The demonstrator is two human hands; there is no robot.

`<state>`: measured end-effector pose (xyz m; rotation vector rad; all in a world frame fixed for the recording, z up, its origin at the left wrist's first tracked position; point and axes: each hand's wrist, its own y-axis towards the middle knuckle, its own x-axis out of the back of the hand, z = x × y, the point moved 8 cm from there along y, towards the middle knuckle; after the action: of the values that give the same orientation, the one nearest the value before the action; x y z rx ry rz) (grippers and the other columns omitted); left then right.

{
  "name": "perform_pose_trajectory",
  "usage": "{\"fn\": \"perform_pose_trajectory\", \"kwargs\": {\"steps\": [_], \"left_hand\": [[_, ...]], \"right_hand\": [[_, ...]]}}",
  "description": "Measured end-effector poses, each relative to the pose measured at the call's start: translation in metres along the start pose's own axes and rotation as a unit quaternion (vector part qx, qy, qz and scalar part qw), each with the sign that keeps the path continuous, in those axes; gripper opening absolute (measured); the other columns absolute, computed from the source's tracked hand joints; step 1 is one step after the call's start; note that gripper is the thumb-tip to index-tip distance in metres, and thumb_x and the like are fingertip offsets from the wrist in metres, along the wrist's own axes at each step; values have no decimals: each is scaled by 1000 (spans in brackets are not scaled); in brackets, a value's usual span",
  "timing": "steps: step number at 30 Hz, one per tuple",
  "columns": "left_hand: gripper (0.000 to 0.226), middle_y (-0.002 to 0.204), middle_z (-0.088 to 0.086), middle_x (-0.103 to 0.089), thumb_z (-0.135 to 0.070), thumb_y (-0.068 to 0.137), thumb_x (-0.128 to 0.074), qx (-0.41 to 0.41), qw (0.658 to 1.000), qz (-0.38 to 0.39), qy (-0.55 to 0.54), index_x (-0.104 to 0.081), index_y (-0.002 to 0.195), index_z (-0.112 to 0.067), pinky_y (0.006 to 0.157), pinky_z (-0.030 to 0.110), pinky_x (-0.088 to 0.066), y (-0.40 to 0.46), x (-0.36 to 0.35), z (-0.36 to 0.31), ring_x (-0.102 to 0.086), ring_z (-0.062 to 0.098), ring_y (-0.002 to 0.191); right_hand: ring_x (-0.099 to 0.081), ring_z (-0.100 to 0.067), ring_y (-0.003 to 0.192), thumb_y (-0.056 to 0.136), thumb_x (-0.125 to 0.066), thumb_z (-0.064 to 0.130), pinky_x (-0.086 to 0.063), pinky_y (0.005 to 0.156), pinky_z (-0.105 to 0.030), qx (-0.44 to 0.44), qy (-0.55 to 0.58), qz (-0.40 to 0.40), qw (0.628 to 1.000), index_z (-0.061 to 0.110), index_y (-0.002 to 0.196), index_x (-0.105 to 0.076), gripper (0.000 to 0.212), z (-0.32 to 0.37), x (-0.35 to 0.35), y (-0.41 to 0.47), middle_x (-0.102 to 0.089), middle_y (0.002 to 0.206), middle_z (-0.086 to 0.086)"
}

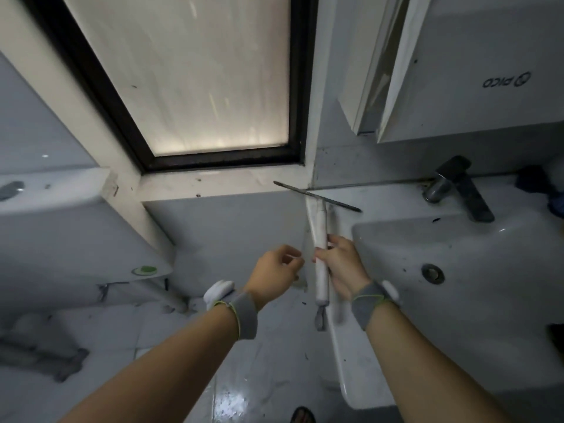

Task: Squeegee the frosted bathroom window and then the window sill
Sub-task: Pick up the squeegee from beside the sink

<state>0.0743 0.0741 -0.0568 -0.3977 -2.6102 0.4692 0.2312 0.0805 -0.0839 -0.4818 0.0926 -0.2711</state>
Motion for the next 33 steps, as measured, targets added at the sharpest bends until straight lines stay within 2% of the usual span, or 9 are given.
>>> {"fn": "perform_pose_trajectory", "kwargs": {"steps": [3,6,11,15,17,21,25,29,33], "left_hand": [[30,104,18,-69,-33,98,-58,9,993,15,-116,-52,121,-16,70,46,-59,-14,20,-4,-69,23,74],[38,101,16,-68,-33,101,-52,-28,986,-18,-163,-34,132,-22,50,29,-51,-25,58,-10,-65,19,60],[26,87,14,-58,-24,105,-44,-95,964,-97,-228,-32,127,-17,45,25,-39,-42,139,-14,-47,13,49],[21,74,6,-61,-30,104,-46,-145,946,-132,-259,-36,111,-12,42,26,-40,-48,221,-22,-52,16,49],[20,81,7,-68,-33,102,-50,-167,946,-129,-247,-41,107,-16,46,27,-46,-49,255,-33,-62,19,58],[10,91,-6,-72,-30,95,-60,-229,953,-140,-136,-53,101,-28,66,21,-51,-52,317,-60,-70,12,83],[9,88,-8,-70,-39,91,-58,-266,947,-171,-57,-52,98,-39,70,31,-56,-57,367,-89,-67,10,83],[6,96,-5,-68,-36,94,-55,-296,933,-201,-30,-54,99,-35,73,42,-59,-61,410,-123,-67,15,88],[11,99,-13,-64,-37,97,-53,-324,908,-261,38,-53,107,-31,75,29,-56,-62,448,-159,-65,7,89]], "right_hand": [[-61,-27,71,93,-52,-11,-50,61,-35,15,82,43,996,-1,122,-53,30,18,-57,-16,-61,85,-19],[-57,-24,59,94,-54,-8,-41,45,-28,52,81,65,993,0,112,-55,20,44,-102,-28,-61,83,-19],[-64,-24,67,97,-59,12,-47,49,-29,103,45,124,986,2,103,-65,14,76,-180,-53,-65,77,-12],[-67,-24,69,98,-58,26,-46,43,-31,142,10,173,975,11,105,-66,19,119,-258,-78,-71,86,-14],[-67,-29,77,99,-56,27,-48,46,-33,173,-3,171,970,11,106,-64,19,148,-284,-84,-69,93,-16],[-73,-30,91,102,-50,27,-60,81,-50,225,-23,134,965,15,113,-60,19,199,-306,-92,-71,99,-11],[-67,-25,64,103,-48,27,-61,64,-45,269,1,108,957,17,114,-54,16,245,-307,-104,-63,84,-12],[-51,-17,50,103,-48,30,-45,46,-31,315,10,73,946,22,108,-55,12,290,-312,-117,-59,77,-8],[-47,-14,46,102,-46,28,-39,42,-28,339,5,58,939,17,111,-56,18,337,-314,-121,-57,75,-7]]}}
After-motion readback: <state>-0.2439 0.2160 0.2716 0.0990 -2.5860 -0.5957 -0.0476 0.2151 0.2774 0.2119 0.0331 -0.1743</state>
